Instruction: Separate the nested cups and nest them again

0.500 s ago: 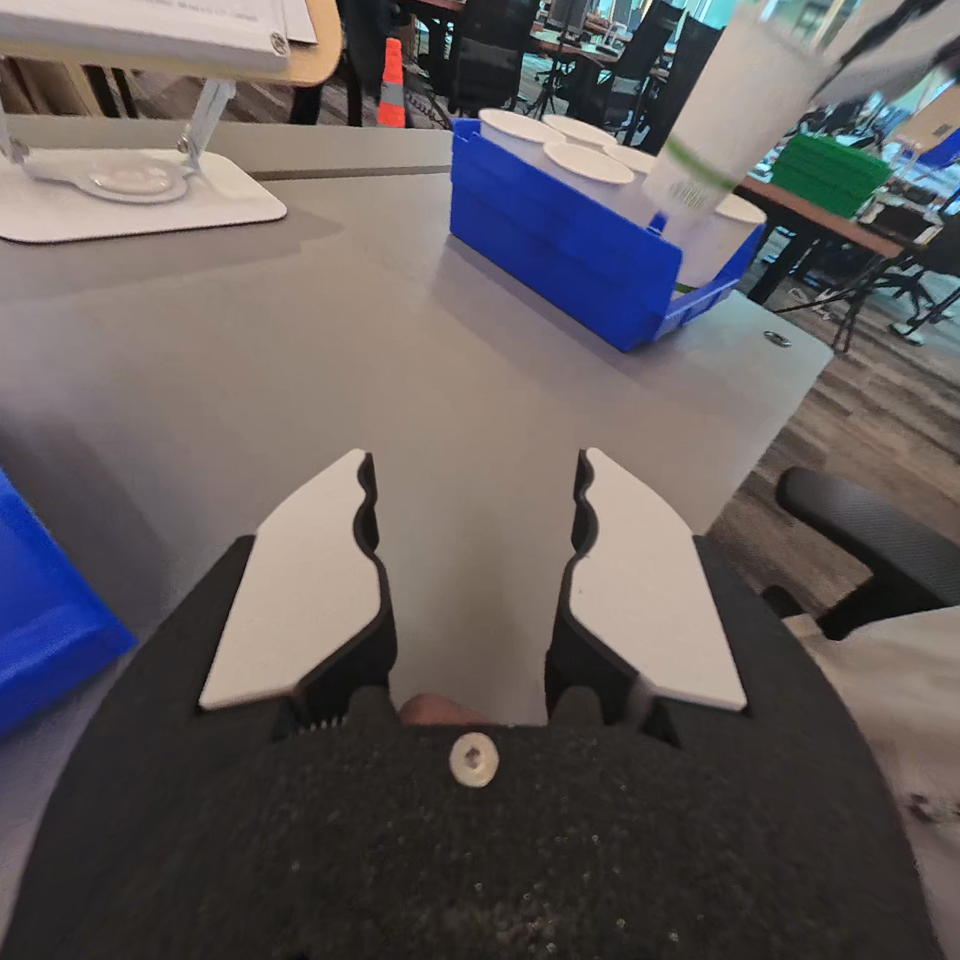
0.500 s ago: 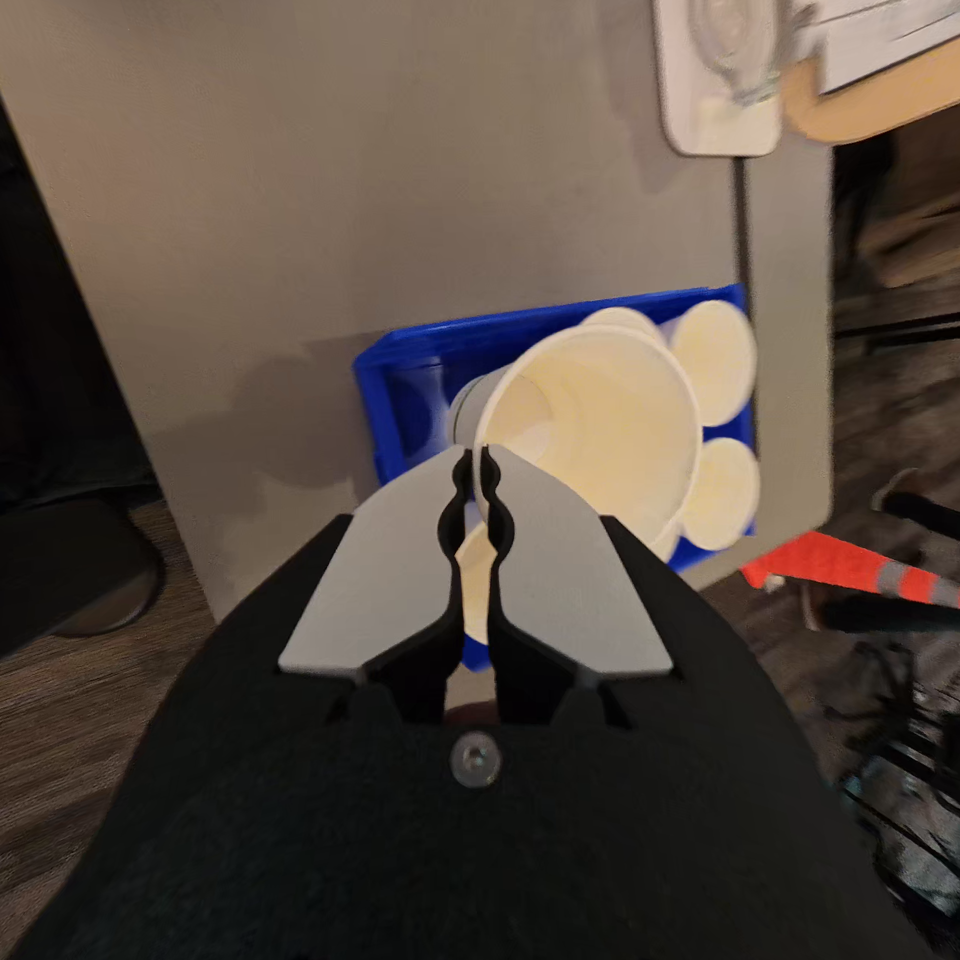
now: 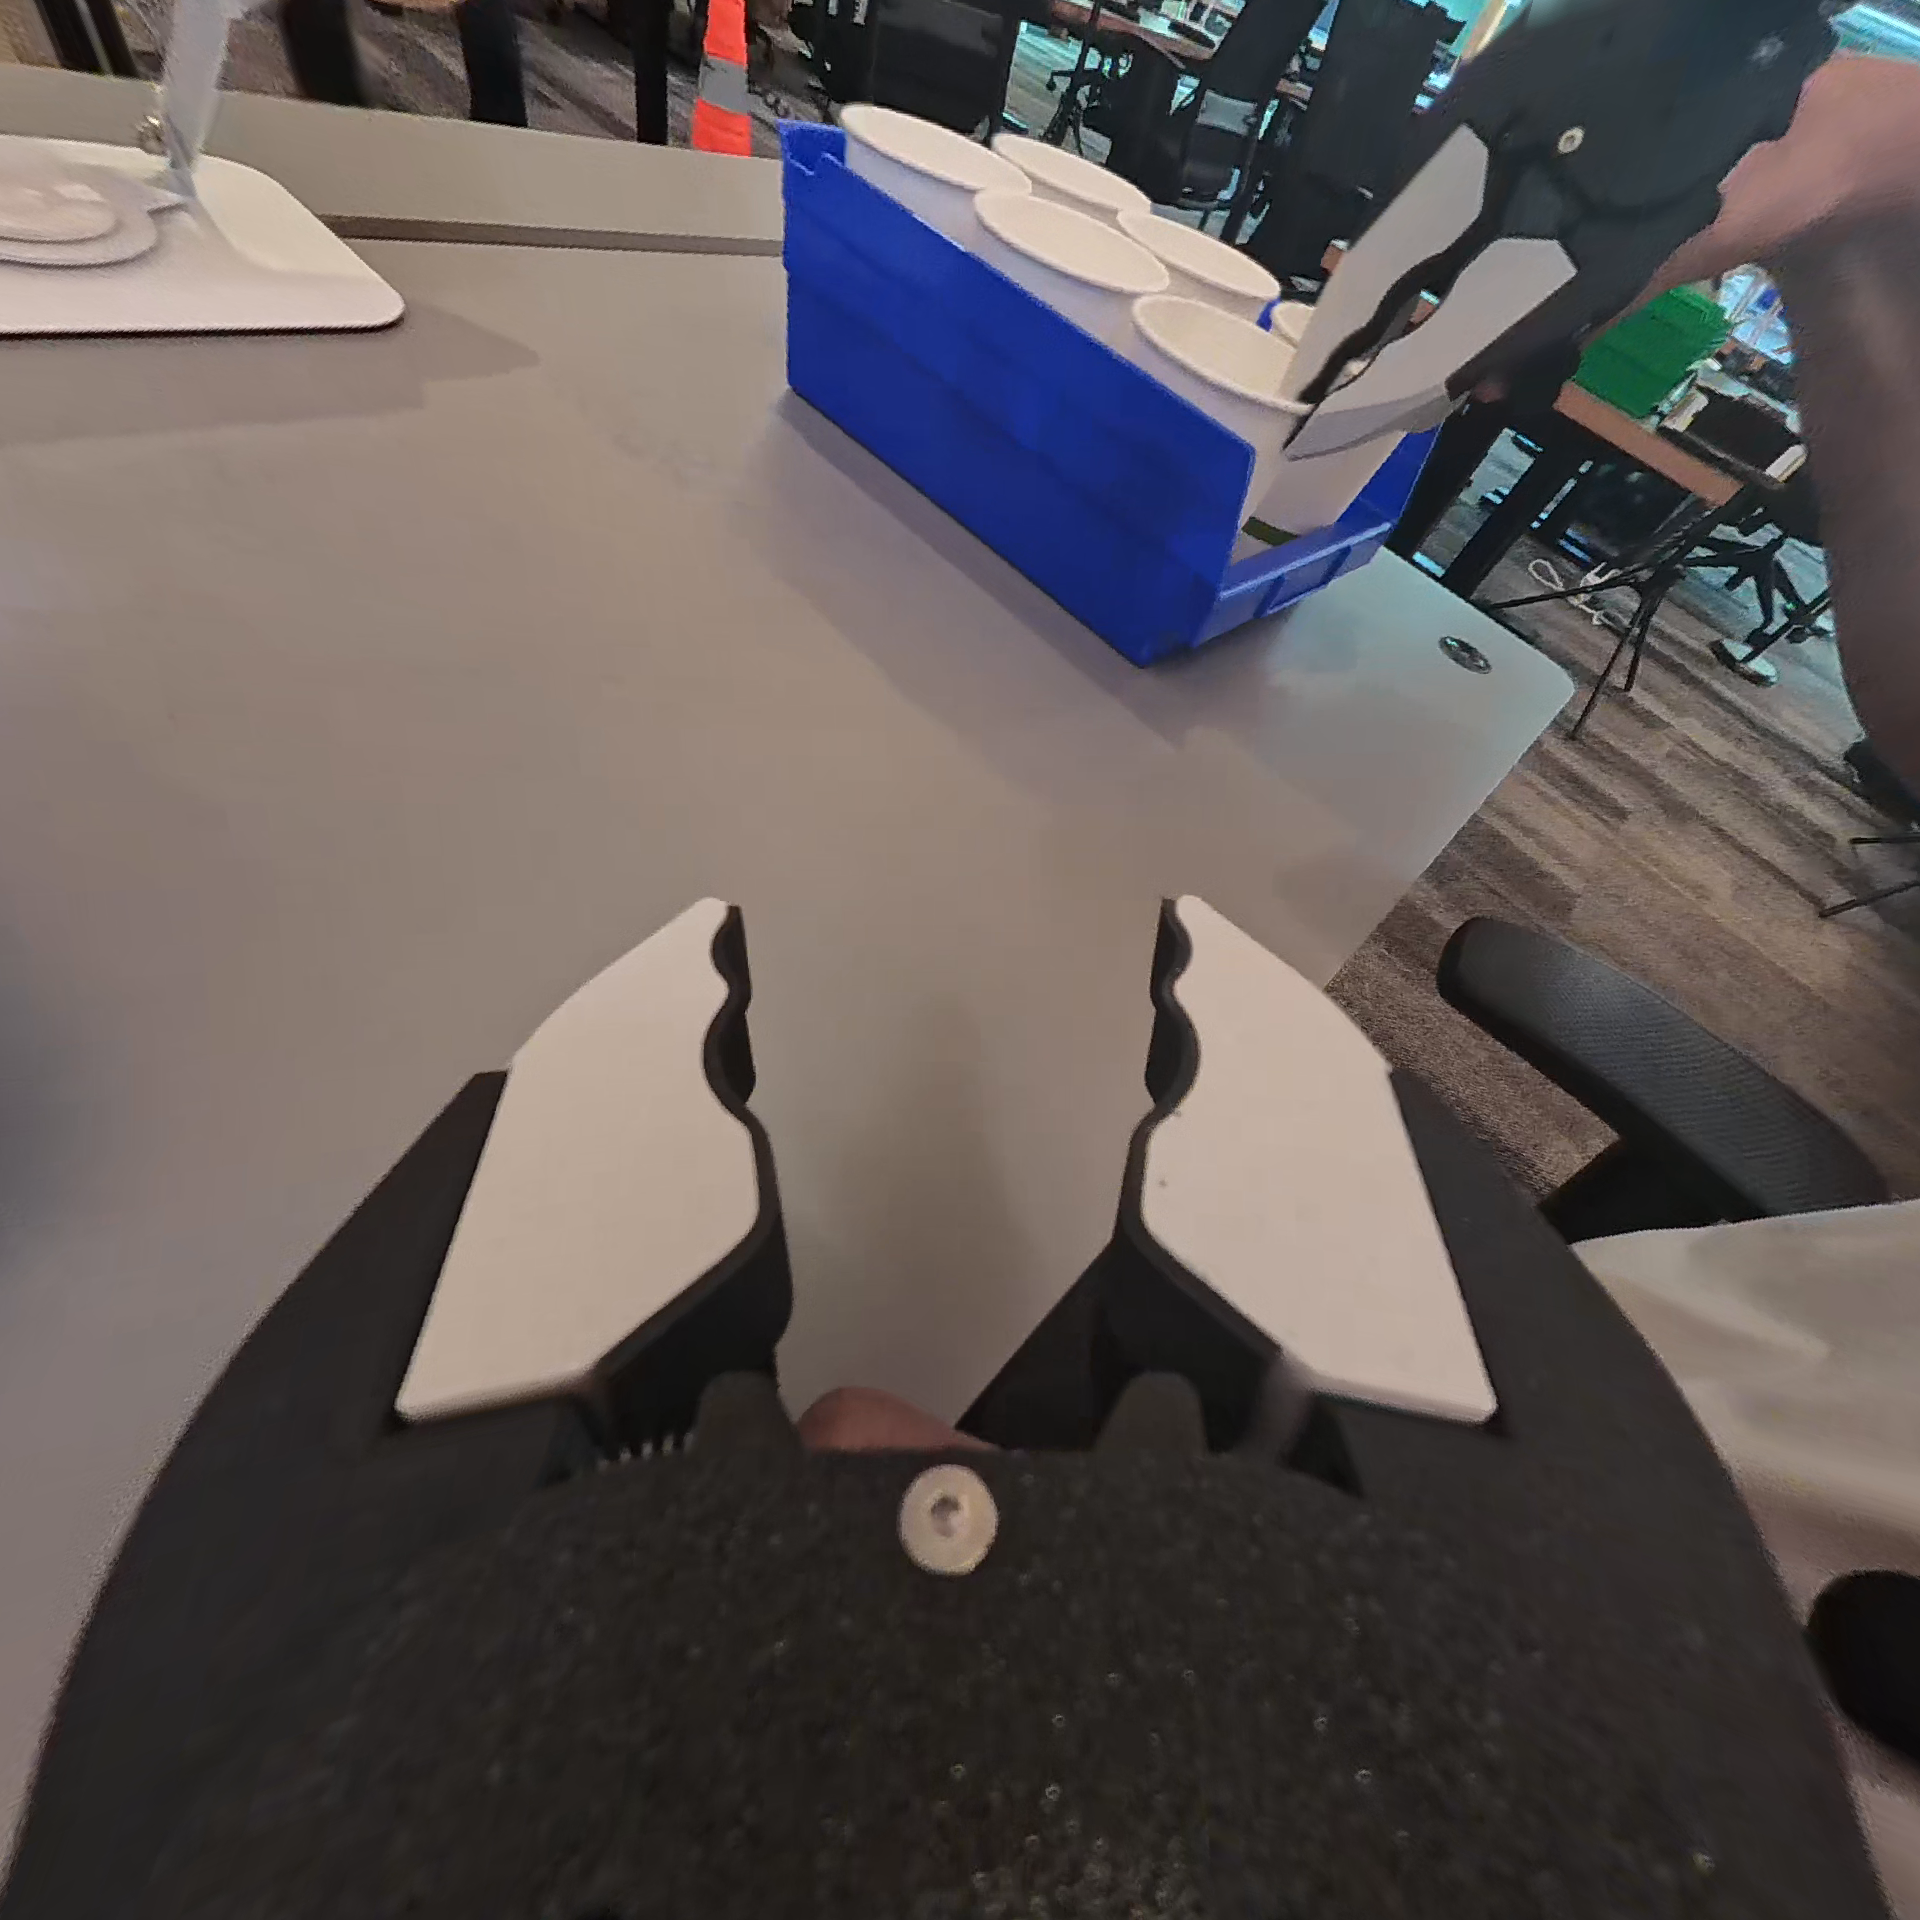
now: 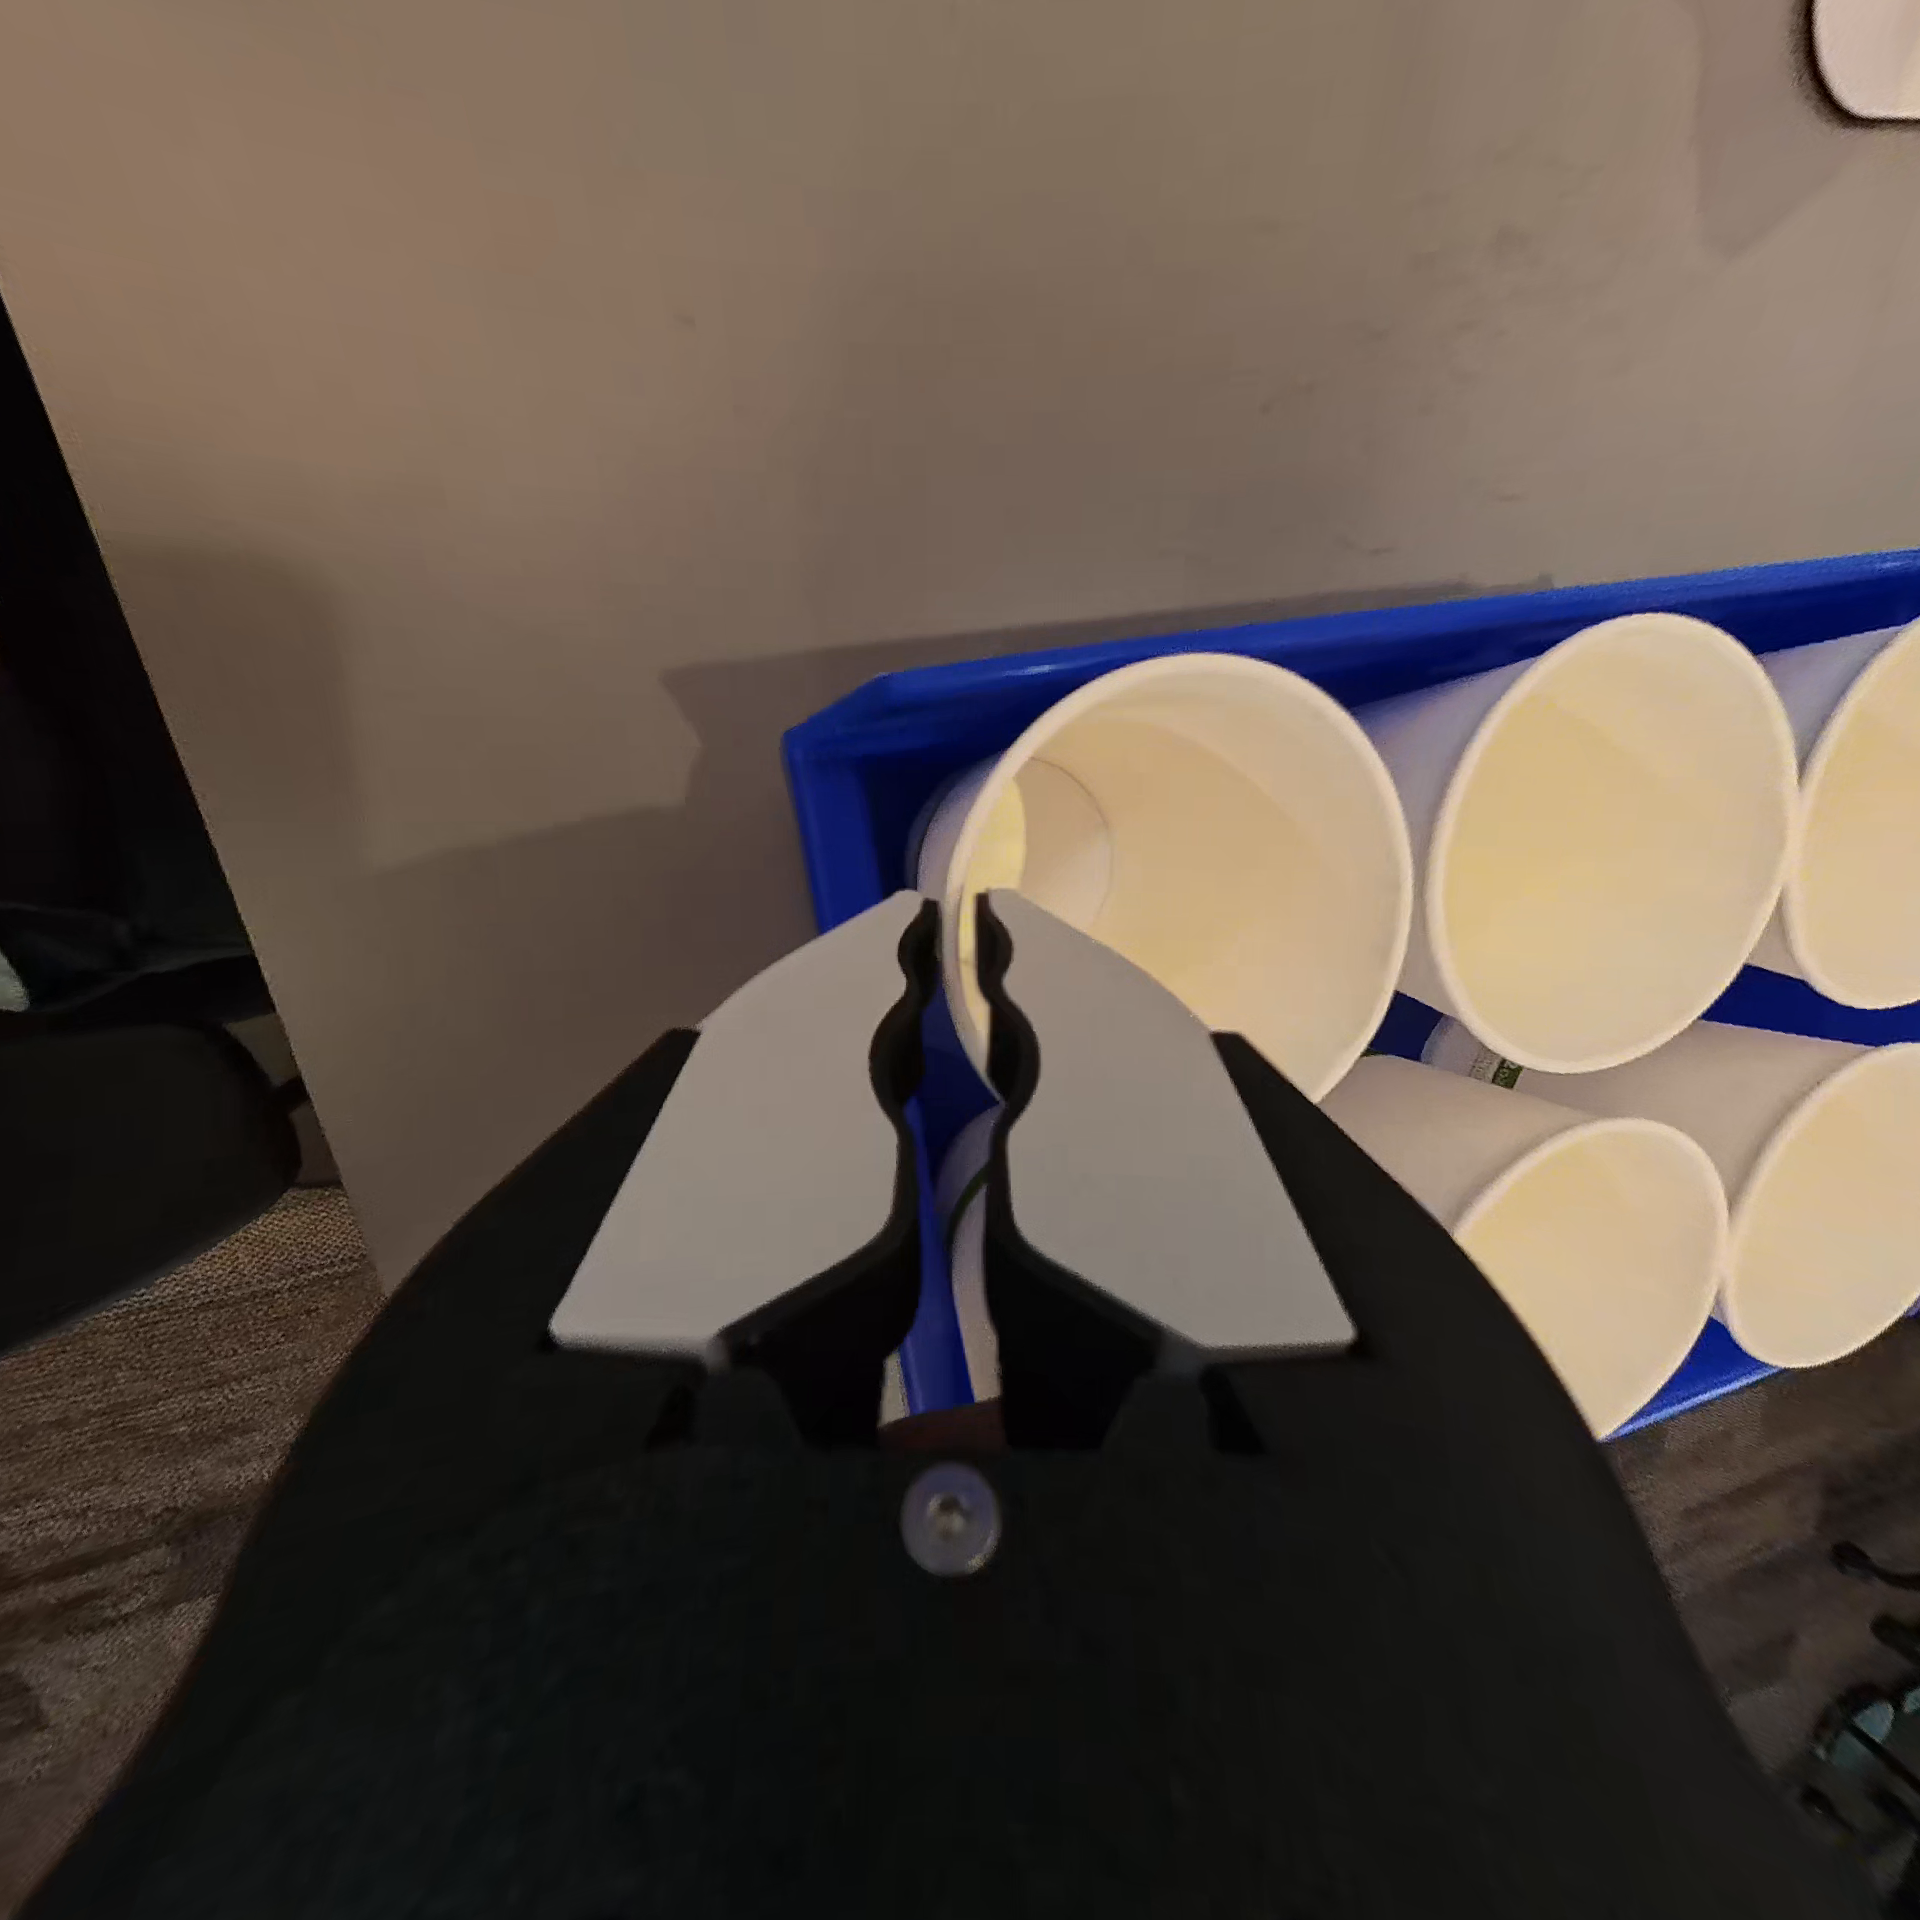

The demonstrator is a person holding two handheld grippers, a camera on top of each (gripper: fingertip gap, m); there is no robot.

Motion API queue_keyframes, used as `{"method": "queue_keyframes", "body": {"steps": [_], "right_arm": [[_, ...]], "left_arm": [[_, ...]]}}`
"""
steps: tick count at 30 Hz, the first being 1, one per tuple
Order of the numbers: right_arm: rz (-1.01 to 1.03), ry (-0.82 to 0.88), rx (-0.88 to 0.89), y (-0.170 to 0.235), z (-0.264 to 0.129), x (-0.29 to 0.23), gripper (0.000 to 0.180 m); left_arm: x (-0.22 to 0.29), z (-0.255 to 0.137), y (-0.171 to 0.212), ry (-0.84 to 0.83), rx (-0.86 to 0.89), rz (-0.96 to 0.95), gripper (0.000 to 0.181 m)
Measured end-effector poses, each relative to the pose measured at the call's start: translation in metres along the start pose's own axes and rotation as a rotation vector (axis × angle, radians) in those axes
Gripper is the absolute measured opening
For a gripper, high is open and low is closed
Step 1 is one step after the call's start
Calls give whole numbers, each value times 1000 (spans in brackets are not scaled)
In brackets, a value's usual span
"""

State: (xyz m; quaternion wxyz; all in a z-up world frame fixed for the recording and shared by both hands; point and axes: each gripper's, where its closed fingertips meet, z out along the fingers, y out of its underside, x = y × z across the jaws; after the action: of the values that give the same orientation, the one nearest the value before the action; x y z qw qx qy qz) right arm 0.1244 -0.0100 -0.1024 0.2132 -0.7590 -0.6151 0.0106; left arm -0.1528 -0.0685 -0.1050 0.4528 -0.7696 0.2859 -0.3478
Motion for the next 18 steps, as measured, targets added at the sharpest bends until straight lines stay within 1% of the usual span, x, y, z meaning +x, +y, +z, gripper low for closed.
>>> {"method": "queue_keyframes", "body": {"steps": [2, 4, 5, 7, 8, 10, 11, 12, 14, 15, 18], "right_arm": [[27, 17, -1, 1, -4, 2, 22], [56, 101, 34, 0, -23, 8, 29], [83, 158, 96, -3, -38, 11, 30], [205, 325, 267, -4, -74, 20, 32], [294, 425, 343, 4, -90, 27, 33], [524, 655, 458, 41, -109, 41, 34], [651, 752, 485, 66, -109, 44, 37], [782, 813, 486, 93, -102, 43, 34], [976, 856, 469, 133, -78, 30, 36], [1032, 863, 475, 144, -69, 24, 36], [1142, 830, 508, 158, -53, 12, 34]], "left_arm": [[6, 10, 1, -16, 1, -14, 73], [14, 29, 0, -35, -17, -42, 73], [23, 40, -4, -25, -22, -52, 73], [42, 70, -13, -21, -24, -35, 73], [49, 87, -19, -44, -24, -18, 72], [60, 125, -28, -105, -25, 11, 69], [64, 146, -31, -138, -24, 26, 68], [68, 165, -33, -166, -31, 33, 67], [78, 199, -33, -190, -60, 35, 67], [81, 211, -34, -204, -66, 30, 67], [84, 235, -31, -259, -97, 54, 61]]}}
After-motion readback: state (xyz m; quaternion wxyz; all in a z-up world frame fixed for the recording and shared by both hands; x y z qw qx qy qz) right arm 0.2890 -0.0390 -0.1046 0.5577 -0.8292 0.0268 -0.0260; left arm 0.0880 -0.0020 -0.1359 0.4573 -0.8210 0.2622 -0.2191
